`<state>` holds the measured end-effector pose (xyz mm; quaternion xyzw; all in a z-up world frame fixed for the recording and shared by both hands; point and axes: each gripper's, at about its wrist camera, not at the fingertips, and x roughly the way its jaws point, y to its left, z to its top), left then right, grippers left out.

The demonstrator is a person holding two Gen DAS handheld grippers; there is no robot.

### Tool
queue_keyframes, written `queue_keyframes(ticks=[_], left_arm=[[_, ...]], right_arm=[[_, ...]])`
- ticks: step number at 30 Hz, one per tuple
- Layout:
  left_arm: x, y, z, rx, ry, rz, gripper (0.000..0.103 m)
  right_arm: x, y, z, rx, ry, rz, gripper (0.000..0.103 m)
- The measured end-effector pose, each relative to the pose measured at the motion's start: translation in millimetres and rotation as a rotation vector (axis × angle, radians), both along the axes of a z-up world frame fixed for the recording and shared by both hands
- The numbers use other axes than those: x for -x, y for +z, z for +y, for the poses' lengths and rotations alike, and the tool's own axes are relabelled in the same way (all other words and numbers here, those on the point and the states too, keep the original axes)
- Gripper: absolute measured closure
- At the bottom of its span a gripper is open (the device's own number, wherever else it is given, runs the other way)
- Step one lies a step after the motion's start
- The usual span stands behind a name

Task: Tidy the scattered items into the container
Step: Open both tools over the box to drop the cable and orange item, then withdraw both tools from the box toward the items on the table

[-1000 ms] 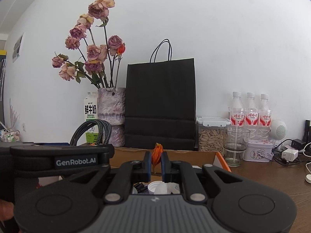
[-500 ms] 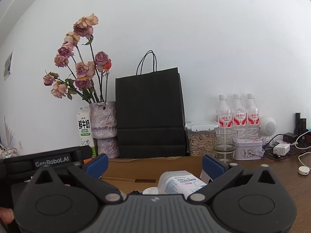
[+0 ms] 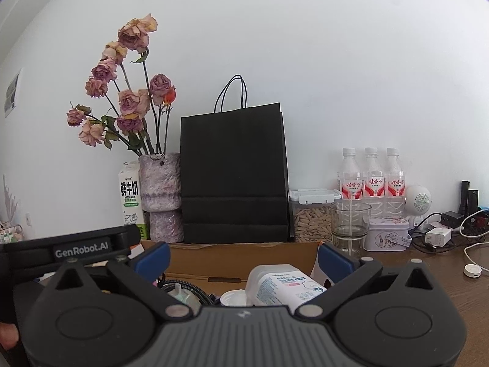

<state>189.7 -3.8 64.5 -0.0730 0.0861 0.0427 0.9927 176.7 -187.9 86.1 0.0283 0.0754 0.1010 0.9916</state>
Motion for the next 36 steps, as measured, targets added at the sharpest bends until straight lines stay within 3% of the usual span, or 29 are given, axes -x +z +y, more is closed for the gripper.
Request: queue_keyframes(ticks=[17, 36], left_arm=[[18, -5, 3, -0.035, 0.017, -0.016, 0.000], [68, -19, 23, -0.058, 0.049, 0.010, 0.000]], right_arm=[[9, -6, 5, 0.037, 0.003, -0.001, 0.000], [58, -21, -1, 0.078, -0.019, 0.003, 0.000]])
